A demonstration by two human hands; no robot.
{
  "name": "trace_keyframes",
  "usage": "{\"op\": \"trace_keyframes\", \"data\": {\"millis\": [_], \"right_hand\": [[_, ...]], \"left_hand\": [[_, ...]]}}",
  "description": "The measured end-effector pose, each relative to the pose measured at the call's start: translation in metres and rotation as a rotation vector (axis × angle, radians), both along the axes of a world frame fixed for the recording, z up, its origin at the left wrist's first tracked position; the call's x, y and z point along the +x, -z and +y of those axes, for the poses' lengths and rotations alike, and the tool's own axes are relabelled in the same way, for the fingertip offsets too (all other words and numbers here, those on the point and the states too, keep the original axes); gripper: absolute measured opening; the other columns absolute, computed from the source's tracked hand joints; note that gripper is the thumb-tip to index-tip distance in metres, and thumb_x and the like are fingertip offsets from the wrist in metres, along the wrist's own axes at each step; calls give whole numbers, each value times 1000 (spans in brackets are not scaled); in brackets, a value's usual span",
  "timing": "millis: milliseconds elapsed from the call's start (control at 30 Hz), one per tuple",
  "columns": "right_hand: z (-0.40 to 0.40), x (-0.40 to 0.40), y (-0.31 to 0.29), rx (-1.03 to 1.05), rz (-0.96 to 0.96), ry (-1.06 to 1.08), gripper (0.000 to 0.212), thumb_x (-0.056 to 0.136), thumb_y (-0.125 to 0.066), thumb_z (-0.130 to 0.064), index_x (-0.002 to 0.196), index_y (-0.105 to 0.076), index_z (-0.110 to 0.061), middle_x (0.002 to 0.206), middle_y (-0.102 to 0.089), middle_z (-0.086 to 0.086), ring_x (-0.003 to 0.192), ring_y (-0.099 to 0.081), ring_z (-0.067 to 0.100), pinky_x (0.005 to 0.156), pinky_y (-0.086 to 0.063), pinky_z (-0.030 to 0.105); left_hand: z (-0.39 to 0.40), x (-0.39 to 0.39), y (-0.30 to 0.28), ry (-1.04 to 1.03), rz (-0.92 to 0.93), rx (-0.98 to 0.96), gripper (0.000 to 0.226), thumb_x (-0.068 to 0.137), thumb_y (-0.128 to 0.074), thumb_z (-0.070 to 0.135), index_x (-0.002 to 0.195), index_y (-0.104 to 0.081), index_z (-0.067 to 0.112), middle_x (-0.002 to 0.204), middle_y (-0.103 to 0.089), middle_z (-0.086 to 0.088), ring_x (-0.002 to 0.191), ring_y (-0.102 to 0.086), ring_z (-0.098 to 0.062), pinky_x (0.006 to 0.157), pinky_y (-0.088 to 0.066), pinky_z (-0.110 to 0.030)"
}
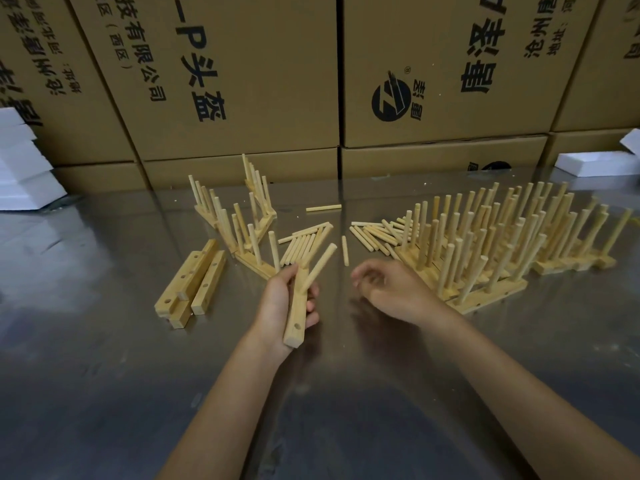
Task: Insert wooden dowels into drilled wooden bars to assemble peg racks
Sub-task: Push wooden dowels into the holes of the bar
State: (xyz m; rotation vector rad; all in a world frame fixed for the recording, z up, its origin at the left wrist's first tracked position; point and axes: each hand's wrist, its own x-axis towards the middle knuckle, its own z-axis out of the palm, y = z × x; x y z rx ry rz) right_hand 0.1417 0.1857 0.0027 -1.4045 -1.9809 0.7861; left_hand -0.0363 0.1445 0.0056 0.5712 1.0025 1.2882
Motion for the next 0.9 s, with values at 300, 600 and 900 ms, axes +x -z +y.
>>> {"op": "trace_keyframes", "data": {"millis": [300, 600, 900], "right_hand": [[39, -39, 21, 282, -293, 85, 14, 93, -55, -10, 103, -64, -11, 113, -60, 4, 113, -48, 25, 88, -36, 28], [-9, -21, 31, 335, -400, 131, 30, 93, -49, -7, 119, -63, -9, 113, -50, 4, 109, -46, 22, 96, -43, 35], [-62, 0, 16, 202, -58, -148, 12, 96, -51, -13, 92, -59, -21, 71, -57, -13, 67, -53, 5, 57, -34, 17]], "left_hand": [[-3, -3, 0, 35, 5, 3, 24, 103, -39, 20, 112, -54, 5, 68, -46, -6, 43, -42, -13, 32, -32, -19], [3, -8, 5, -70, -87, -16, 27, 104, -43, 23, 117, -60, 7, 63, -58, -1, 49, -45, -12, 34, -33, -21], [0, -6, 2, -128, -61, -61, 25, 104, -45, 24, 103, -62, 5, 64, -50, -3, 50, -46, -13, 34, -38, -20]]}}
